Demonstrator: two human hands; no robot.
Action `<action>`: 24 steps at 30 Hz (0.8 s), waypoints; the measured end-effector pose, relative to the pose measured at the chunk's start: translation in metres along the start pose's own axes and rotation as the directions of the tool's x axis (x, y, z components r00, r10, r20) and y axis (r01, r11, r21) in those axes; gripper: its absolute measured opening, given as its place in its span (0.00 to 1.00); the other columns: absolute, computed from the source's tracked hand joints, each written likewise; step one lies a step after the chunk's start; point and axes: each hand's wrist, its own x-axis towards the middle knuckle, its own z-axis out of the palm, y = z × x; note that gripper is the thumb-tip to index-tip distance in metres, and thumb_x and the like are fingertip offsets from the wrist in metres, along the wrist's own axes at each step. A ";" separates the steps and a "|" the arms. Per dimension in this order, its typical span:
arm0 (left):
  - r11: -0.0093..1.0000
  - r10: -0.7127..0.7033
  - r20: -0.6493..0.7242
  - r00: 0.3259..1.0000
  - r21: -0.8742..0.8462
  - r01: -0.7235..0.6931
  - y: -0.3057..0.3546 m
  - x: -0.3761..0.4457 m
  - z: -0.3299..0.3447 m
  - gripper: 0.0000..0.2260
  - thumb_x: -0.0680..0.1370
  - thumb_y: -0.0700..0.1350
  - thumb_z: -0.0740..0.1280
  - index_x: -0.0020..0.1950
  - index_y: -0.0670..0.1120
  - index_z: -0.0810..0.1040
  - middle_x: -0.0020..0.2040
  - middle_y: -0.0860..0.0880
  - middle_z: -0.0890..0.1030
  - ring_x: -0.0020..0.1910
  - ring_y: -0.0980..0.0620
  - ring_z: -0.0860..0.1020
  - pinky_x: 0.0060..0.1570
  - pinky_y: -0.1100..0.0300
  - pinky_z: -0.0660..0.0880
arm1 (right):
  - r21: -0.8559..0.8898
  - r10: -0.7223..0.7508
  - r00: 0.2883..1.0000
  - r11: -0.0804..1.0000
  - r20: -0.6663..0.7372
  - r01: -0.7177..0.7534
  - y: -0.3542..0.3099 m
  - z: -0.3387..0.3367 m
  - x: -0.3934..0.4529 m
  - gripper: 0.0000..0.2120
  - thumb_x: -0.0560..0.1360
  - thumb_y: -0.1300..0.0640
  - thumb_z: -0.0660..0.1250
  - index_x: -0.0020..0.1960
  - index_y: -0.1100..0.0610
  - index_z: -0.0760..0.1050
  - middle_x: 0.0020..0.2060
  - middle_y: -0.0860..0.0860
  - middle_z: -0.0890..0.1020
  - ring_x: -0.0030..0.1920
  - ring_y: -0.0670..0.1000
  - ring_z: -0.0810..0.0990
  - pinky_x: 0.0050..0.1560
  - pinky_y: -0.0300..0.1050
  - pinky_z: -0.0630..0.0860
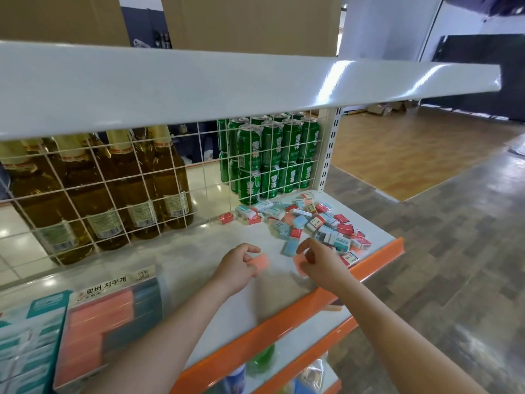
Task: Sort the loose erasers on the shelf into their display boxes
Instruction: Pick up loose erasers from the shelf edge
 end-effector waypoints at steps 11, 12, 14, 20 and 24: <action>0.992 -0.005 -0.104 0.995 -0.126 -0.008 -0.002 -0.014 -0.017 0.11 0.75 0.32 0.65 0.54 0.43 0.80 0.46 0.47 0.79 0.41 0.51 0.76 0.42 0.64 0.73 | 0.454 0.044 0.999 0.890 -0.027 -0.027 -0.014 0.009 0.003 0.11 0.74 0.68 0.64 0.55 0.60 0.76 0.43 0.54 0.81 0.42 0.50 0.81 0.50 0.42 0.79; 0.987 -0.021 -0.112 0.994 -0.161 0.002 -0.002 -0.016 -0.018 0.12 0.75 0.31 0.63 0.54 0.42 0.80 0.45 0.47 0.78 0.41 0.51 0.76 0.41 0.65 0.72 | 0.504 0.065 0.998 0.862 -0.015 -0.048 -0.015 0.011 0.003 0.09 0.75 0.68 0.64 0.54 0.61 0.76 0.43 0.55 0.81 0.41 0.50 0.81 0.49 0.42 0.80; 0.974 -0.060 -0.118 0.991 -0.223 0.033 -0.001 -0.020 -0.023 0.14 0.75 0.29 0.62 0.56 0.42 0.79 0.46 0.46 0.78 0.42 0.50 0.77 0.41 0.65 0.72 | 0.587 0.102 0.995 0.805 0.004 -0.085 -0.016 0.017 0.003 0.05 0.75 0.67 0.64 0.50 0.61 0.75 0.45 0.57 0.80 0.40 0.50 0.82 0.45 0.40 0.81; 0.975 -0.102 -0.171 0.980 -0.213 0.064 -0.008 -0.031 -0.032 0.19 0.73 0.26 0.59 0.60 0.40 0.78 0.46 0.45 0.78 0.41 0.51 0.78 0.40 0.65 0.73 | 0.709 0.121 0.991 0.693 0.063 -0.130 -0.024 0.028 0.003 0.07 0.74 0.71 0.63 0.42 0.61 0.73 0.39 0.57 0.78 0.36 0.52 0.81 0.38 0.38 0.80; 0.966 -0.148 -0.240 0.959 -0.243 0.089 -0.013 -0.039 -0.036 0.14 0.74 0.28 0.62 0.57 0.39 0.79 0.45 0.45 0.78 0.37 0.52 0.78 0.40 0.63 0.74 | 0.624 0.061 0.996 0.776 0.071 -0.092 -0.034 0.033 0.002 0.05 0.74 0.70 0.65 0.44 0.62 0.74 0.34 0.53 0.79 0.34 0.49 0.78 0.36 0.35 0.78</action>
